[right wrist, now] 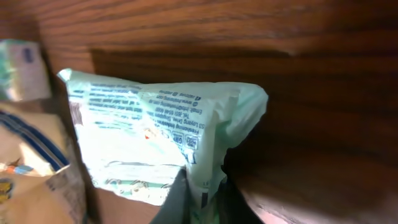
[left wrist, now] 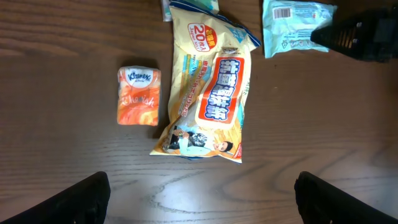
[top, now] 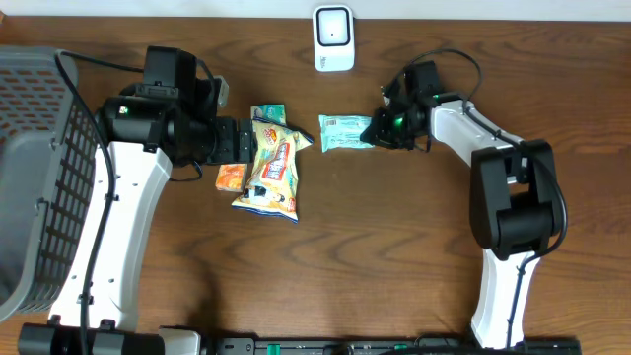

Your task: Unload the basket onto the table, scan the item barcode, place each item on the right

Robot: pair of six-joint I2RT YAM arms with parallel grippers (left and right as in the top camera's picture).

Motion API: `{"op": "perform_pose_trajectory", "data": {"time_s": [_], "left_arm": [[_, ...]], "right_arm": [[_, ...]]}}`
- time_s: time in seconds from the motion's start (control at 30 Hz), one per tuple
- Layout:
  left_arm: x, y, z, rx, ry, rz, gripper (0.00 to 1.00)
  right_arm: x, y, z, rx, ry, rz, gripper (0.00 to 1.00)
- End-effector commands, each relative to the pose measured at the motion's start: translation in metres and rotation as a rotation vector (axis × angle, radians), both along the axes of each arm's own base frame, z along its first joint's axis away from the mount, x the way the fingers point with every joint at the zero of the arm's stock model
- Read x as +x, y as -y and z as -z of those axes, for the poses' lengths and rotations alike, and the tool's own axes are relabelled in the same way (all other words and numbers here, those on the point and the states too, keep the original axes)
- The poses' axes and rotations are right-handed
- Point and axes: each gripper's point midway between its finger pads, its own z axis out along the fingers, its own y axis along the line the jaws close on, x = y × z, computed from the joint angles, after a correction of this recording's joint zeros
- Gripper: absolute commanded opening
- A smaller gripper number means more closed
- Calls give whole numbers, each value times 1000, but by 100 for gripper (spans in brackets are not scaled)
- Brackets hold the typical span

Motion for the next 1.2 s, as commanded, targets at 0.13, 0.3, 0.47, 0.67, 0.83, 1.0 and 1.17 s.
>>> {"op": "perform_pose_trajectory", "data": {"time_s": [0.13, 0.3, 0.47, 0.67, 0.83, 1.0, 1.17], "left_arm": [[0, 0, 3, -2, -7, 13, 94], [0, 0, 3, -2, -7, 13, 94], [0, 0, 3, -2, -7, 13, 94], [0, 0, 3, -2, -7, 13, 94], [0, 0, 3, -2, -7, 13, 94], [0, 0, 3, -2, -7, 13, 94], [0, 0, 3, -2, -7, 13, 94]], "right_arm": [[-6, 8, -17, 140, 24, -63, 1], [-6, 11, -115, 296, 201, -128, 1], [-15, 20, -153, 306, 241, -117, 1], [-25, 14, -181, 457, 262, -174, 1], [-26, 21, -190, 514, 253, -162, 1], [-25, 23, -192, 512, 262, -160, 1], [-26, 24, -205, 498, 302, -165, 1]]}}
